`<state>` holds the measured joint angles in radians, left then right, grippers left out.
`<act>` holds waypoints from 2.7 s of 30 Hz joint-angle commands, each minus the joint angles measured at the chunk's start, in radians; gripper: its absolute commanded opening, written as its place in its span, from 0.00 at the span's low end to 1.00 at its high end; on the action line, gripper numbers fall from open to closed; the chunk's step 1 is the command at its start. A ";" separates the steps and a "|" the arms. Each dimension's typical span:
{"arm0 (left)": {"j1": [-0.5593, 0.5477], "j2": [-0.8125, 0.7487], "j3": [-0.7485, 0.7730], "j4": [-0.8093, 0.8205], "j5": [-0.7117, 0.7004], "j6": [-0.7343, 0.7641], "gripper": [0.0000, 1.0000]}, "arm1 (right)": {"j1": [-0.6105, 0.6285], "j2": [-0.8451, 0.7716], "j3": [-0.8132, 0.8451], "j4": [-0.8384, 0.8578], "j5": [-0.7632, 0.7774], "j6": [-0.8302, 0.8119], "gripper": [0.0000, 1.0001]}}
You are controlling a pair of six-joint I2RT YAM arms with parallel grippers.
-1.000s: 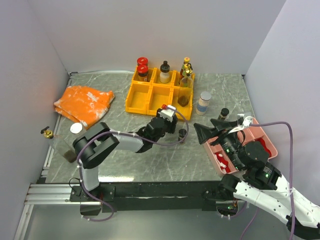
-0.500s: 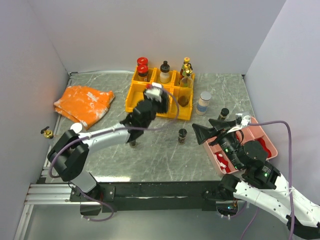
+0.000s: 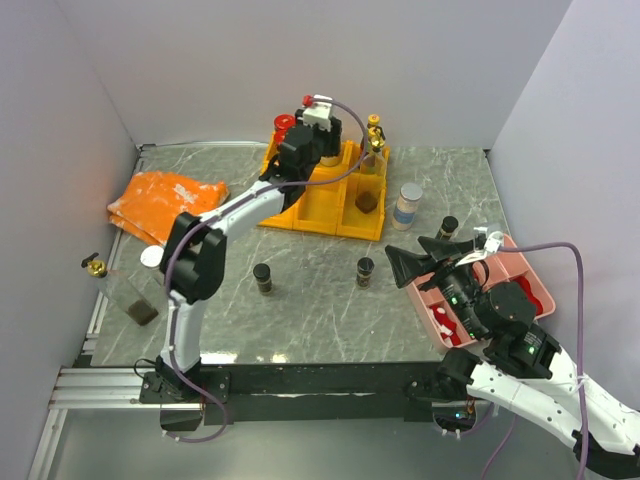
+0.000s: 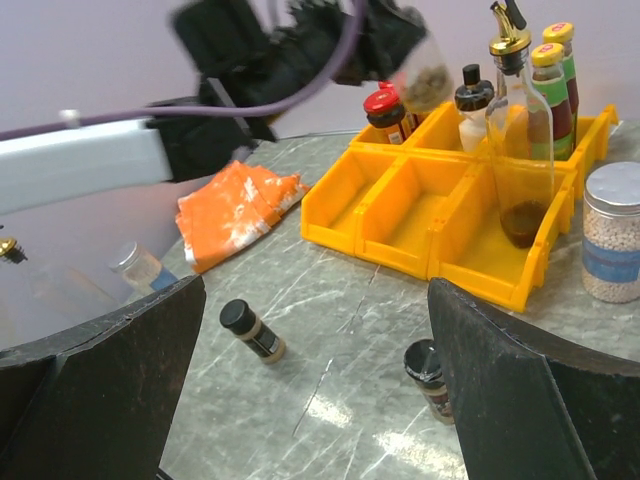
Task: Organize the condiment bottles
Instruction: Place the bottle in the storage box, then pick up the bottle from the center of the board.
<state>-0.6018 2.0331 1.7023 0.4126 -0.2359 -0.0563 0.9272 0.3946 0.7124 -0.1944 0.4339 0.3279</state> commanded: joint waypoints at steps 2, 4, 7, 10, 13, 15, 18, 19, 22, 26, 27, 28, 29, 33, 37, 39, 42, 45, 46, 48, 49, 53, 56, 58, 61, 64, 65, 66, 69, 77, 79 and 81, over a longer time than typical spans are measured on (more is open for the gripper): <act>0.022 0.096 0.129 0.041 0.095 0.046 0.01 | 0.005 -0.025 -0.011 0.046 0.014 -0.003 1.00; 0.030 0.127 0.145 0.069 0.121 0.046 0.01 | 0.005 -0.023 -0.010 0.044 0.014 -0.001 1.00; 0.037 0.179 0.172 0.095 0.124 0.084 0.01 | 0.005 -0.016 -0.007 0.038 0.014 -0.001 1.00; 0.043 0.231 0.192 0.120 0.135 0.105 0.01 | 0.007 -0.008 -0.005 0.039 0.019 0.000 1.00; 0.051 0.262 0.192 0.149 0.162 0.105 0.01 | 0.007 0.003 -0.007 0.046 0.026 -0.003 1.00; 0.057 0.275 0.188 0.201 0.167 0.102 0.01 | 0.005 0.012 -0.007 0.050 0.032 -0.006 1.00; 0.069 0.314 0.224 0.216 0.170 0.093 0.01 | 0.005 0.036 -0.001 0.049 0.037 -0.006 1.00; 0.076 0.334 0.232 0.221 0.175 0.089 0.01 | 0.005 0.046 0.001 0.049 0.037 -0.006 1.00; 0.085 0.377 0.270 0.232 0.199 0.075 0.01 | 0.005 0.061 0.001 0.058 0.051 -0.009 1.00; 0.086 0.426 0.324 0.229 0.205 0.073 0.01 | 0.005 0.076 0.001 0.069 0.065 -0.012 1.00; 0.086 0.437 0.329 0.235 0.205 0.072 0.01 | 0.005 0.079 0.002 0.072 0.063 -0.013 1.00; 0.088 0.440 0.327 0.242 0.199 0.070 0.01 | 0.005 0.087 0.005 0.073 0.066 -0.015 1.00; 0.088 0.443 0.323 0.247 0.196 0.067 0.06 | 0.005 0.090 0.005 0.078 0.065 -0.016 1.00; 0.089 0.452 0.304 0.258 0.201 0.064 0.21 | 0.005 0.102 0.012 0.081 0.072 -0.024 1.00; 0.089 0.437 0.270 0.270 0.198 0.064 0.54 | 0.005 0.096 0.004 0.090 0.072 -0.023 1.00; 0.089 0.429 0.254 0.285 0.193 0.064 0.67 | 0.005 0.092 -0.001 0.092 0.071 -0.024 1.00; 0.089 0.420 0.246 0.279 0.188 0.064 0.75 | 0.005 0.085 0.004 0.082 0.068 -0.023 1.00; 0.088 0.401 0.221 0.290 0.188 0.064 0.78 | 0.005 0.073 0.009 0.079 0.057 -0.024 1.00; 0.089 0.395 0.214 0.292 0.188 0.064 0.78 | 0.005 0.067 0.009 0.081 0.052 -0.024 1.00; 0.089 0.368 0.182 0.298 0.190 0.024 0.79 | 0.005 0.058 0.007 0.082 0.049 -0.027 1.00; 0.089 0.357 0.169 0.299 0.198 0.023 0.79 | 0.005 0.053 0.006 0.082 0.048 -0.026 1.00; 0.085 0.271 0.074 0.302 0.213 0.006 0.82 | 0.005 0.052 0.013 0.085 0.026 -0.032 1.00; 0.082 0.167 -0.002 0.285 0.221 -0.016 0.86 | 0.005 0.055 0.025 0.076 0.008 -0.033 1.00; 0.074 0.075 -0.047 0.260 0.210 -0.027 0.89 | 0.005 0.056 0.033 0.072 0.002 -0.036 1.00; 0.059 -0.042 -0.111 0.192 0.152 -0.048 0.99 | 0.005 0.061 0.047 0.050 -0.006 -0.035 1.00; 0.054 -0.143 -0.147 0.031 0.043 -0.129 0.96 | 0.005 0.072 0.047 0.044 -0.027 -0.036 1.00; 0.053 -0.166 -0.168 -0.060 0.020 -0.155 0.96 | 0.004 0.079 0.048 0.035 -0.029 -0.027 1.00; 0.051 -0.215 -0.187 -0.092 -0.015 -0.177 0.96 | 0.005 0.099 0.061 0.011 -0.027 -0.017 1.00; 0.051 -0.334 -0.317 -0.153 -0.087 -0.240 0.96 | 0.004 0.136 0.073 -0.032 -0.046 0.017 1.00; 0.036 -0.658 -0.620 -0.438 -0.223 -0.353 0.98 | 0.005 0.144 0.018 0.001 -0.155 0.048 1.00; 0.017 -0.715 -0.665 -0.518 -0.236 -0.385 0.99 | 0.005 0.145 0.013 0.000 -0.162 0.054 1.00; -0.015 -0.793 -0.720 -0.564 -0.244 -0.416 0.97 | 0.004 0.148 0.006 0.000 -0.165 0.057 1.00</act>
<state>-0.5686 1.3861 1.0416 0.0021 -0.4183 -0.3843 0.9272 0.5426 0.7296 -0.2199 0.3027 0.3672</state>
